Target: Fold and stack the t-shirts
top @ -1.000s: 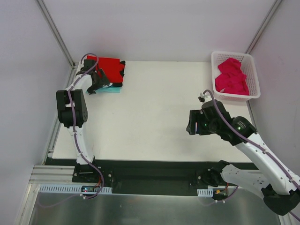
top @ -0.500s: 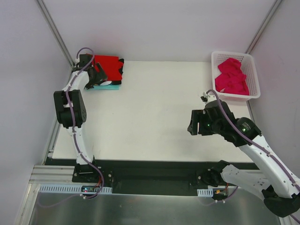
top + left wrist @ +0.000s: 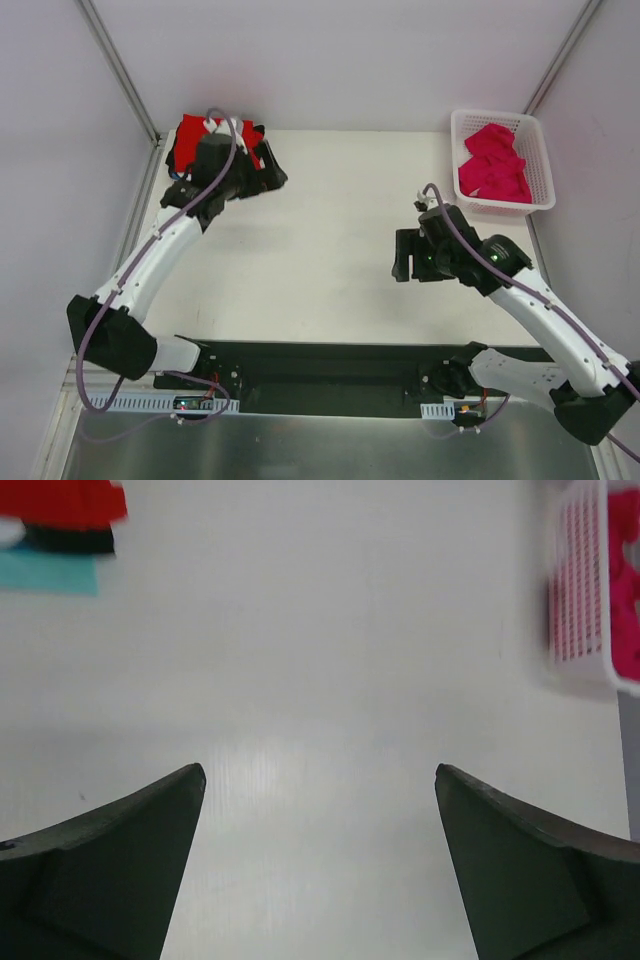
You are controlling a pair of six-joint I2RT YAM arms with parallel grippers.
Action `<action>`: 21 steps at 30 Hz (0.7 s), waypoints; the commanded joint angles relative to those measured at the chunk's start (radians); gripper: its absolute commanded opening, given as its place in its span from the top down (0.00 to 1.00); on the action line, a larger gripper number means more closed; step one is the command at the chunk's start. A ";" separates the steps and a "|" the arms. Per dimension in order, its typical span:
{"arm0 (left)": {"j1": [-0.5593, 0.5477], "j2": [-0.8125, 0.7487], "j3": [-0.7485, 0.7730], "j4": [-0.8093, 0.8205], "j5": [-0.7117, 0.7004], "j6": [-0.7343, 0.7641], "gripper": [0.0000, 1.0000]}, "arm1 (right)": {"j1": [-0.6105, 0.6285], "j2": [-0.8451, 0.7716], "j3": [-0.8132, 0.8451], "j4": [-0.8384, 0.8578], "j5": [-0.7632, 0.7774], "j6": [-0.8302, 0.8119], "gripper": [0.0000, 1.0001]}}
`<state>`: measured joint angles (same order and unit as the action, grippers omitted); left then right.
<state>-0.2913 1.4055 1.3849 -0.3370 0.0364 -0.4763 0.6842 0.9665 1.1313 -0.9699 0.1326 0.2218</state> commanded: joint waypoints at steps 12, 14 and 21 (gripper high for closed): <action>-0.269 -0.295 -0.442 -0.082 -0.196 -0.122 0.01 | 0.026 0.081 0.005 0.074 0.053 0.105 0.24; -0.267 -0.191 -0.379 -0.037 -0.202 -0.067 0.01 | 0.046 0.060 0.024 0.056 0.055 0.126 0.24; -0.177 0.131 -0.057 0.058 -0.012 0.074 0.01 | 0.060 -0.095 0.035 -0.041 0.107 0.148 0.23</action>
<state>-0.5278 1.4105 1.1954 -0.3542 -0.0715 -0.5041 0.7395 0.9634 1.1149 -0.9337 0.1886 0.3370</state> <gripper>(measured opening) 0.992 0.766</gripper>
